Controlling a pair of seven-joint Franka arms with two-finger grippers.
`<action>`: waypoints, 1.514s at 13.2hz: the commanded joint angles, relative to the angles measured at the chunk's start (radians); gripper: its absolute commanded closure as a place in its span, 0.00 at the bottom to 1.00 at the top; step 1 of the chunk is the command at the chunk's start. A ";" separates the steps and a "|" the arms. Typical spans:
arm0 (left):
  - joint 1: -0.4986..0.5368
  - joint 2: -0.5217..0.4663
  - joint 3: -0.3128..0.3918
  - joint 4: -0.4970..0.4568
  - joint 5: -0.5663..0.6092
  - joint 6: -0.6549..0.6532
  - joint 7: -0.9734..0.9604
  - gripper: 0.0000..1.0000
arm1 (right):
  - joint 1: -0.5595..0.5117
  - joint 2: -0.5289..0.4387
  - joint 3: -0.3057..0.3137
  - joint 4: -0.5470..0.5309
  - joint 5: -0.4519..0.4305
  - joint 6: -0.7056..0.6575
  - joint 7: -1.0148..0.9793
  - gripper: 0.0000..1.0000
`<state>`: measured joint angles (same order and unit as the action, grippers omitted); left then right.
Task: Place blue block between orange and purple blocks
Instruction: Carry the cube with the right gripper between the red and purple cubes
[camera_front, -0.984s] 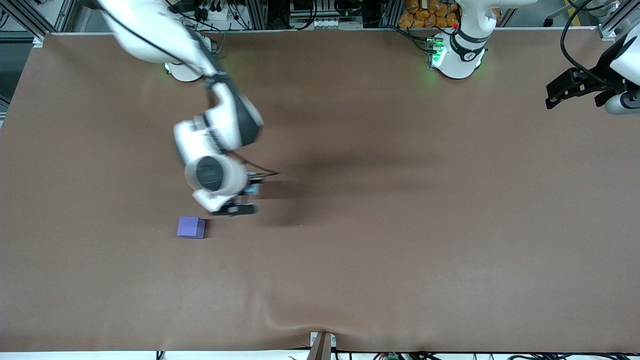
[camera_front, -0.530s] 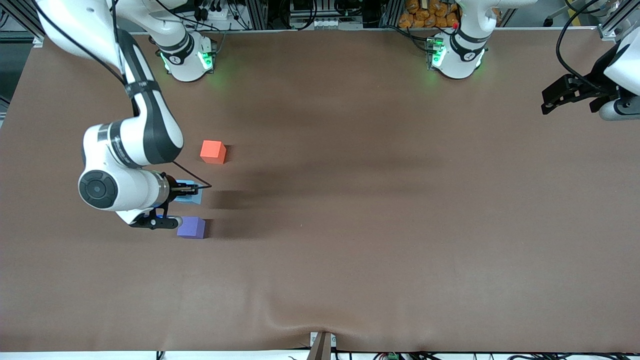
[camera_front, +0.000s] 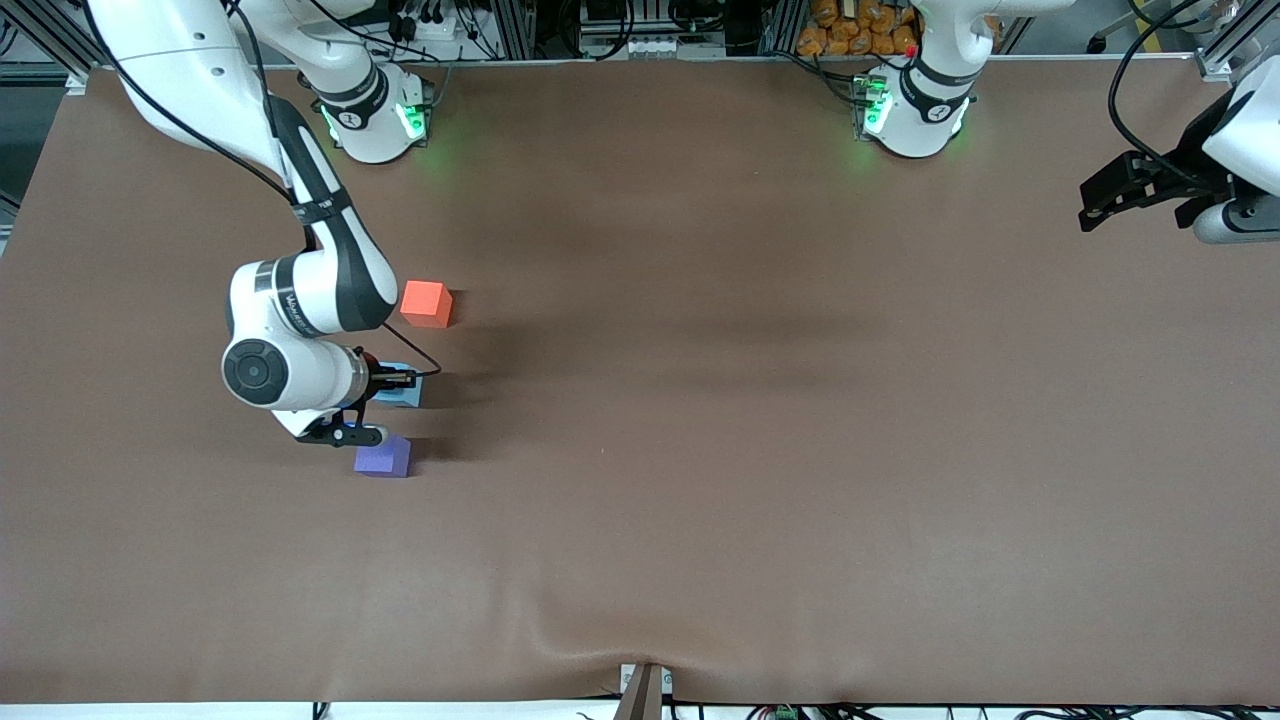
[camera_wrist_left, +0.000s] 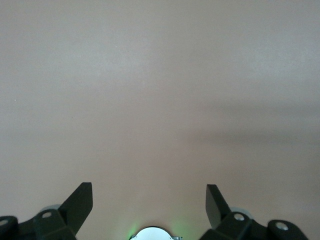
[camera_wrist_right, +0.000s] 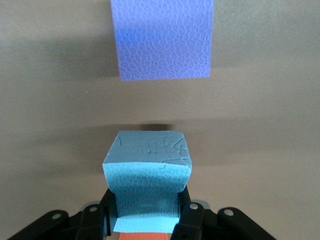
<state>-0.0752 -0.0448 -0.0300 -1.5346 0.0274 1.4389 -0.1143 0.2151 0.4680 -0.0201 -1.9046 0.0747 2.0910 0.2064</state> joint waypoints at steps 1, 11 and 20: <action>0.011 -0.010 -0.007 -0.010 -0.012 0.009 0.005 0.00 | -0.008 -0.029 0.014 -0.075 -0.015 0.062 -0.004 1.00; 0.012 -0.012 -0.005 -0.007 -0.012 0.009 0.010 0.00 | 0.004 -0.018 0.014 -0.096 -0.018 0.080 -0.008 0.00; 0.008 -0.009 -0.007 -0.003 -0.012 0.011 0.008 0.00 | -0.049 -0.022 0.016 0.539 0.002 -0.474 -0.010 0.00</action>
<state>-0.0744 -0.0455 -0.0305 -1.5348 0.0274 1.4427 -0.1142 0.2021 0.4278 -0.0179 -1.5199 0.0743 1.6723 0.2081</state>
